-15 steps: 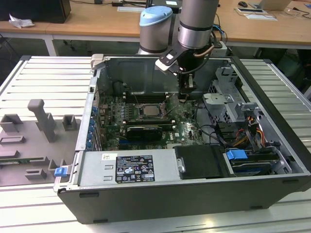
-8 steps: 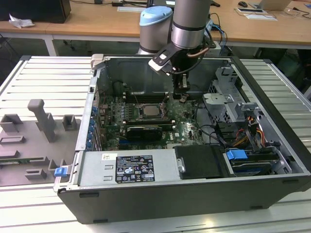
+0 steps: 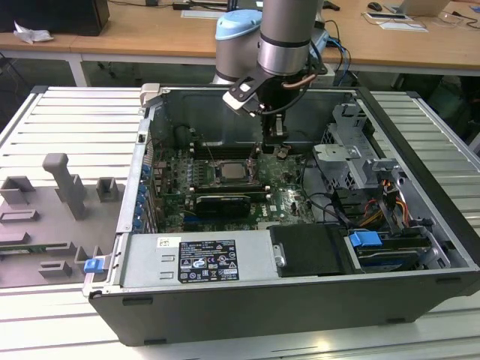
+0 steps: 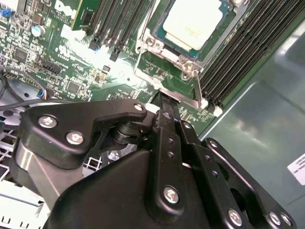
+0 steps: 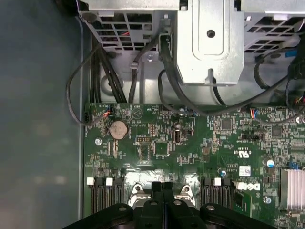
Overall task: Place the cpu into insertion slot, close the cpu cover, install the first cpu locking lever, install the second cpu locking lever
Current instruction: 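Close the cpu cover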
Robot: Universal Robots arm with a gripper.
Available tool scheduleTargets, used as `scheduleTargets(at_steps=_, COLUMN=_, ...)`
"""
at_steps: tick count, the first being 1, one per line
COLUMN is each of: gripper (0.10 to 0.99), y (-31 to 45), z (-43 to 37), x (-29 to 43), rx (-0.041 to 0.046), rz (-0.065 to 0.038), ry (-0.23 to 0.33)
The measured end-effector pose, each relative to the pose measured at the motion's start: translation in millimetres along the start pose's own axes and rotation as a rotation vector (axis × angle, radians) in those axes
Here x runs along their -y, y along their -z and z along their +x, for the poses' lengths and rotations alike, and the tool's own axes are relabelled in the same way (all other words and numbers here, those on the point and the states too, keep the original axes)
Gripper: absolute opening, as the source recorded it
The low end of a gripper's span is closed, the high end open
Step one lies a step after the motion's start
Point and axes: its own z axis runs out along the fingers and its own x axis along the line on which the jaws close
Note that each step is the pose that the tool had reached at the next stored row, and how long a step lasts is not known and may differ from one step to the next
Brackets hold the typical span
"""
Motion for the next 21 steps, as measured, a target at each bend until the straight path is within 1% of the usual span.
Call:
scheduleTargets(at_steps=2, gripper=0.106, y=0.0, z=0.0, x=3.7, rx=-0.0001, rz=0.000, ry=0.000)
scheduleTargets(at_steps=6, gripper=0.106, y=0.0, z=0.0, x=8.4, rx=-0.0001, rz=0.000, ry=0.000)
scheduleTargets(at_steps=12, gripper=0.106, y=-0.1, z=0.1, x=17.4, rx=-0.0002, rz=0.000, ry=0.000)
scheduleTargets(at_steps=18, gripper=0.106, y=-3.6, z=0.1, x=24.7, rx=-0.0001, rz=0.000, ry=0.000)
scheduleTargets(at_steps=21, gripper=0.106, y=-4.1, z=0.1, x=28.9, rx=0.0002, rz=0.000, ry=0.000)
